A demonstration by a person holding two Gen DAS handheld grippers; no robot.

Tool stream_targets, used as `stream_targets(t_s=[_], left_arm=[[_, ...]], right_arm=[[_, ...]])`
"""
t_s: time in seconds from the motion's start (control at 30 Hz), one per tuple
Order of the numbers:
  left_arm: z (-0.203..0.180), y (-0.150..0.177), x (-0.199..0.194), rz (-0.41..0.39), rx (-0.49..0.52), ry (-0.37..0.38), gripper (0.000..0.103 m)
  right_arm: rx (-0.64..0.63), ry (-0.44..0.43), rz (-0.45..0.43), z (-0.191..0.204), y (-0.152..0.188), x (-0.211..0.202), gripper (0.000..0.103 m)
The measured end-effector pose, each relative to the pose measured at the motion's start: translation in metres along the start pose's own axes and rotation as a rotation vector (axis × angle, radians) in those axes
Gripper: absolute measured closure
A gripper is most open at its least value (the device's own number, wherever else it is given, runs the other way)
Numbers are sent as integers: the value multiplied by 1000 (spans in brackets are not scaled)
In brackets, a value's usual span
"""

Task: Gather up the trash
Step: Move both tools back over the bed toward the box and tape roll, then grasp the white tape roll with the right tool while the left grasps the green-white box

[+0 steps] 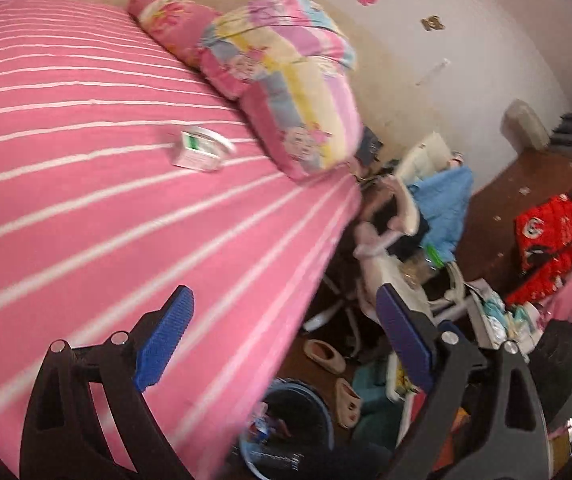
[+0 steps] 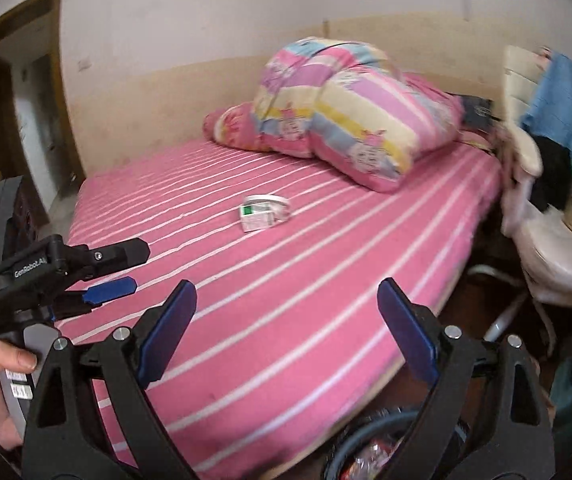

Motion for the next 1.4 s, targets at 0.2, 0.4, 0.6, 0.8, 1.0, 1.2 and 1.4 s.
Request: stream_targets(t_s=[0.2,0.4,0.6,0.8,1.0,1.2,1.4], left_arm=[[59,-46,50,27,44,-35,14],[106,-87,120,63,111,-91,14],[145,-118,192,110,173,-114,14],[151,-145,233,137,252,-131,14],[166,-168,255,151,198,-86,14],[169,-176,266,176,198,-46,15],[173,-180,268,168,174,-16,16]], right_arm=[[-82,-66,29,16,-18,94,12],[-97,-127,59,8,-42,195,12],[-236,-179,88,16,-64,283,14],[-427,-164,113,29,-79,350,32],[-515,-209,113,28,-94,383,32],[-402,-313,214,17,-103,409,26],[-423,-316,155,19,-103,407,26]])
Point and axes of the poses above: each gripper's, at about its wrist camera, not at the fingertips, and x roughly the way its jaws point, z to its left, y to its underside, the point moved 3 cm from there along x, roughly the way its jaws point, and after that the axes turned 5 degrees about y, right-handed, at the moved point
